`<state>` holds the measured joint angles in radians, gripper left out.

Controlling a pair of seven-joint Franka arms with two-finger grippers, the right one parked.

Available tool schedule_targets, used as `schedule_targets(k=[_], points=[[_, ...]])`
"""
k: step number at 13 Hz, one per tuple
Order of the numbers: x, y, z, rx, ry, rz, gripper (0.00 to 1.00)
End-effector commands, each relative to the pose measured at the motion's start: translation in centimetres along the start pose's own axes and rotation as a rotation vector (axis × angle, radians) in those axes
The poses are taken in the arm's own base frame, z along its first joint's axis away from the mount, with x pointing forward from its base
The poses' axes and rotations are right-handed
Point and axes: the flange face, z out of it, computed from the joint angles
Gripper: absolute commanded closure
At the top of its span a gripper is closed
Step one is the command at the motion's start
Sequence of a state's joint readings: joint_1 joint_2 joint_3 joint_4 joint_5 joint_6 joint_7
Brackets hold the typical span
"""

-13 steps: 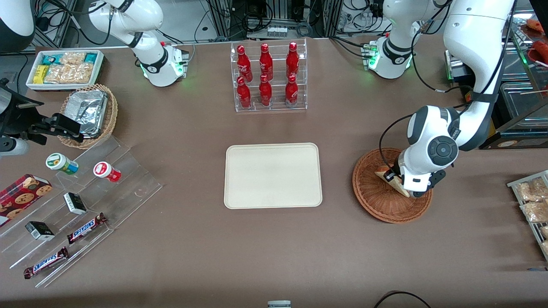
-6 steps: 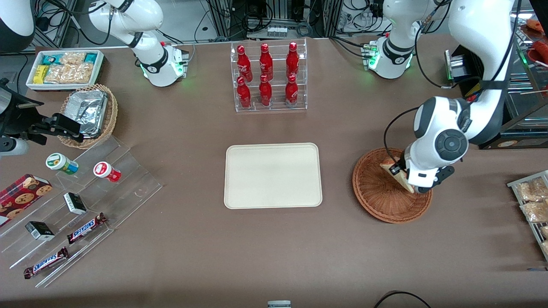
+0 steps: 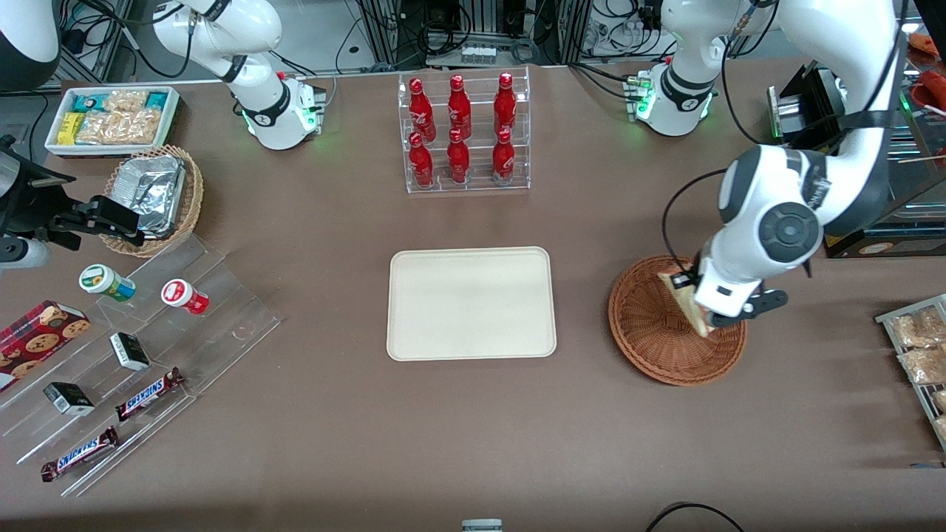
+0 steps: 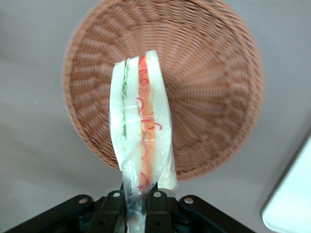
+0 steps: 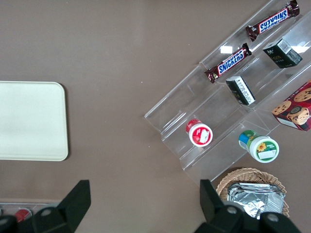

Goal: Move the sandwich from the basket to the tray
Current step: 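Lift the sandwich and carry it with the left gripper over the tray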

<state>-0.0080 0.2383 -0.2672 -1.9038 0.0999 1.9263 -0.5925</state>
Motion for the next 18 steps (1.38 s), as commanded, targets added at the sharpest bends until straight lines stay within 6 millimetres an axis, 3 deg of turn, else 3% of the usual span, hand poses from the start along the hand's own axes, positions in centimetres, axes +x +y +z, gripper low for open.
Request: schedule_targets(k=[1, 6, 13, 16, 18], points=[[-1.6, 3.8, -0.5, -0.007, 0.001, 0.099, 1.0], [-5.5, 12.3, -0.6, -0.031, 0.026, 0.239, 1.0], [-9.0, 22.3, 4.1, -0.104, 0.061, 0.406, 1.0], [-9.8, 25.1, 4.9, -0.116, 0.055, 0.444, 1.0], [-10.3, 25.9, 5.5, -0.095, 0.067, 0.469, 1.0]])
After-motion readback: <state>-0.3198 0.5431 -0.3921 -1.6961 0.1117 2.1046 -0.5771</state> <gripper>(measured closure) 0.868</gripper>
